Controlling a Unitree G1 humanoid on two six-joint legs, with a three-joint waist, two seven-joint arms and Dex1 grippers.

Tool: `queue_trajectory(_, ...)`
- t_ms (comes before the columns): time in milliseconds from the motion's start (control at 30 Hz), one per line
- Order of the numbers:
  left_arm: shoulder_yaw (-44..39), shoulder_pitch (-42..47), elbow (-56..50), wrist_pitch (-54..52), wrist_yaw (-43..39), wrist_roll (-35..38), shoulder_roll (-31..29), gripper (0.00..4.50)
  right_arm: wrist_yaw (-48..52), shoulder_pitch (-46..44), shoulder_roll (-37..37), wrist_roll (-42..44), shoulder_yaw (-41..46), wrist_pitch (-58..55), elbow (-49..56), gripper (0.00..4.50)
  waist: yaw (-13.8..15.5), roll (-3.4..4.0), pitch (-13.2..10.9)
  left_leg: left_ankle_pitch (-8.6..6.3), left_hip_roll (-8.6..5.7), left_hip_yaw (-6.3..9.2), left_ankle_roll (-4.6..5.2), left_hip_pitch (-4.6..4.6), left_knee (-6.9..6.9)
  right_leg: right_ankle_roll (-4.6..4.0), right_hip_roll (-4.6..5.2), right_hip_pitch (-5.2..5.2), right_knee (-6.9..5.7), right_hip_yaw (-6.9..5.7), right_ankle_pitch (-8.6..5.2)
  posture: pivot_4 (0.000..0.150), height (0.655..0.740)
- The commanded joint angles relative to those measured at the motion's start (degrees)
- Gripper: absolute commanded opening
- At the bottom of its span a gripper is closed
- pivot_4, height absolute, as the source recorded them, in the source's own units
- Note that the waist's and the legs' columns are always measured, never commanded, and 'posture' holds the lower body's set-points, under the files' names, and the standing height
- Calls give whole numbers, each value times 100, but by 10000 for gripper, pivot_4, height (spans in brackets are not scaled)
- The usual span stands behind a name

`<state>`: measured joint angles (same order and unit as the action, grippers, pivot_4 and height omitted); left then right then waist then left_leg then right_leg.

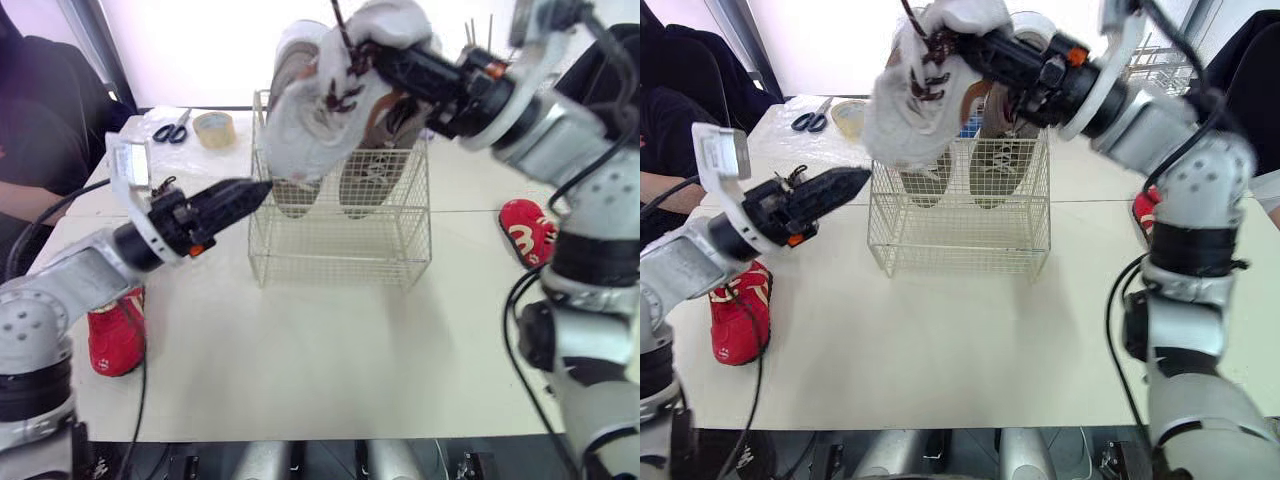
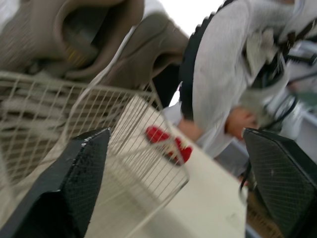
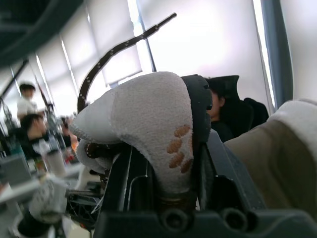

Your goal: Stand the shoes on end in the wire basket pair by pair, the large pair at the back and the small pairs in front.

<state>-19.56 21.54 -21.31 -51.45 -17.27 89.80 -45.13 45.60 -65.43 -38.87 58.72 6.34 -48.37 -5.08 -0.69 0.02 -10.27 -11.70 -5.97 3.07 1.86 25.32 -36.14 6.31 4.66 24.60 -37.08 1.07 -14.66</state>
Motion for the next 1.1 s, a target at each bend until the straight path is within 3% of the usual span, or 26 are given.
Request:
queue_trajectory(33,-413,-203,-158,49,-480,-363,-349,44511,1930,-940,-828,-1776,-807,1459,-1235,5890,-10,3,-2,-1,0,0,0,-1,-2,-11,0,-1,2,-1,-6,1500,7400)
queue_trajectory(233,-378,-252,-275,234,-586,-751,-302,44511,3561,-1751,-800,-3639,-1644,3785,-2927,5890,-51,2,-2,-3,5,-5,-3,-1,11,-2,0,5,5,1,-1,1500,7400)
queue_trajectory(433,-393,-311,-400,294,-569,-933,-196,44511,4289,-1957,-470,-4464,-1842,4894,-3893,5890,-22,3,-3,0,5,-4,-18,1,10,-1,0,9,1,2,-1,1500,7400)
queue_trajectory(1033,-239,-183,-461,315,-643,-1301,-100,44511,4588,-1920,35,-5423,-1738,5269,-5158,5890,7,3,-3,13,1,1,-58,1,7,-1,0,7,-4,-1,0,1500,7400)
queue_trajectory(1067,-248,-185,-472,306,-633,-1283,-95,45000,4639,-1912,25,-5407,-1727,5196,-5121,15905,7,3,-3,13,1,2,-58,1,7,-1,0,7,-4,-1,0,1500,7400)
queue_trajectory(1100,-253,-193,-489,299,-625,-1270,-91,45000,4671,-1889,6,-5391,-1728,5150,-5068,19071,4,3,-3,13,0,2,-58,1,7,-1,0,6,-4,-1,0,1500,7400)
